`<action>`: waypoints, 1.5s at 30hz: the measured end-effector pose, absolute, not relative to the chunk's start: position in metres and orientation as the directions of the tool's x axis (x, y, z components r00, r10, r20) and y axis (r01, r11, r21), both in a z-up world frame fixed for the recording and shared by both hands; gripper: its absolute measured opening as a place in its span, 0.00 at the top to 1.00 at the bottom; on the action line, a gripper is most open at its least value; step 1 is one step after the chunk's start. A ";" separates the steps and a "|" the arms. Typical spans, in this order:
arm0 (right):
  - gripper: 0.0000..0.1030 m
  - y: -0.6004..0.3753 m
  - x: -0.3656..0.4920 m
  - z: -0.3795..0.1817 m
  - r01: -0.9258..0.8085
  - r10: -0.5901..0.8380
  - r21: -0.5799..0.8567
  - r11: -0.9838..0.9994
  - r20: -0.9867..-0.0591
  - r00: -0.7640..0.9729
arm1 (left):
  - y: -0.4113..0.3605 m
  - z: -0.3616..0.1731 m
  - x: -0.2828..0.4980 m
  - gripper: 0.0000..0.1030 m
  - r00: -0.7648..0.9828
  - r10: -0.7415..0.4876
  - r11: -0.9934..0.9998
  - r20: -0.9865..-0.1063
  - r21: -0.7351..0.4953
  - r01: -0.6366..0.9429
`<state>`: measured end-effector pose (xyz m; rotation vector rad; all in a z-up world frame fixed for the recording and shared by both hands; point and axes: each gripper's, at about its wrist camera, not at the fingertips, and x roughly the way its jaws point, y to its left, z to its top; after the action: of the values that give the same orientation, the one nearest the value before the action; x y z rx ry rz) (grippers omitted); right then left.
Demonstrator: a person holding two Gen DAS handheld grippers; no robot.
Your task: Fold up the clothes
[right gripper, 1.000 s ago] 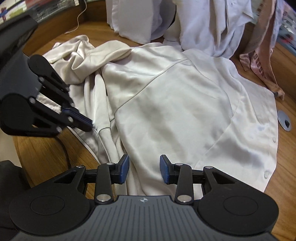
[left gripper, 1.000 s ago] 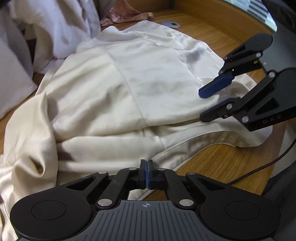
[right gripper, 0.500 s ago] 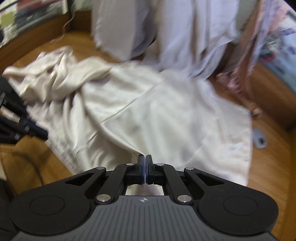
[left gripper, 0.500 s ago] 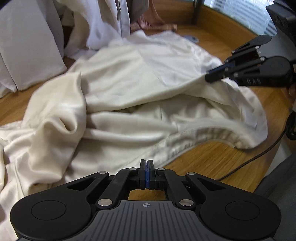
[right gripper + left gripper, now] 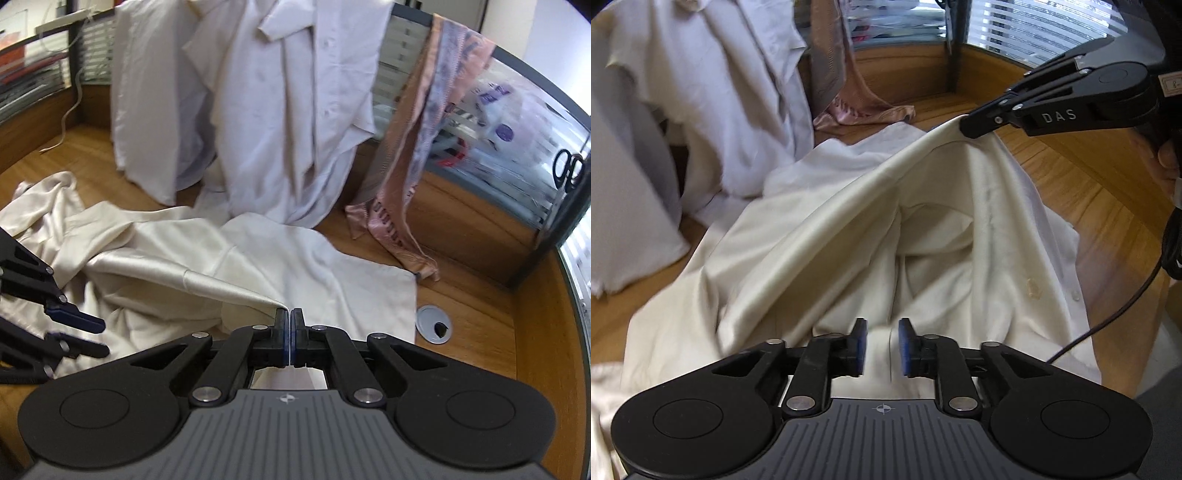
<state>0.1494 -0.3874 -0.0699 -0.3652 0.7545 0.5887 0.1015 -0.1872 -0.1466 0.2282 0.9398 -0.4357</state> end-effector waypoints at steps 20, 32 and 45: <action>0.98 -0.390 0.191 -0.105 -0.603 0.407 0.045 0.796 -0.778 0.479 | -0.186 -0.174 0.168 0.96 0.423 -0.269 0.927 -0.865 -0.112 0.359; 0.61 -0.383 0.149 -0.078 -0.699 0.574 0.177 0.693 -0.723 0.385 | -0.155 -0.102 0.168 0.97 0.436 -0.365 0.925 -0.823 -0.264 0.275; 0.99 -0.352 0.126 -0.065 -0.753 0.550 0.059 0.655 -0.721 0.422 | -0.136 -0.062 0.116 0.97 0.467 -0.377 0.921 -0.800 -0.269 0.282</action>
<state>0.1263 -0.3518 -0.0651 -0.2928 0.7810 0.8299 0.1156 -0.1363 -0.0619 -0.1038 1.0067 -0.4049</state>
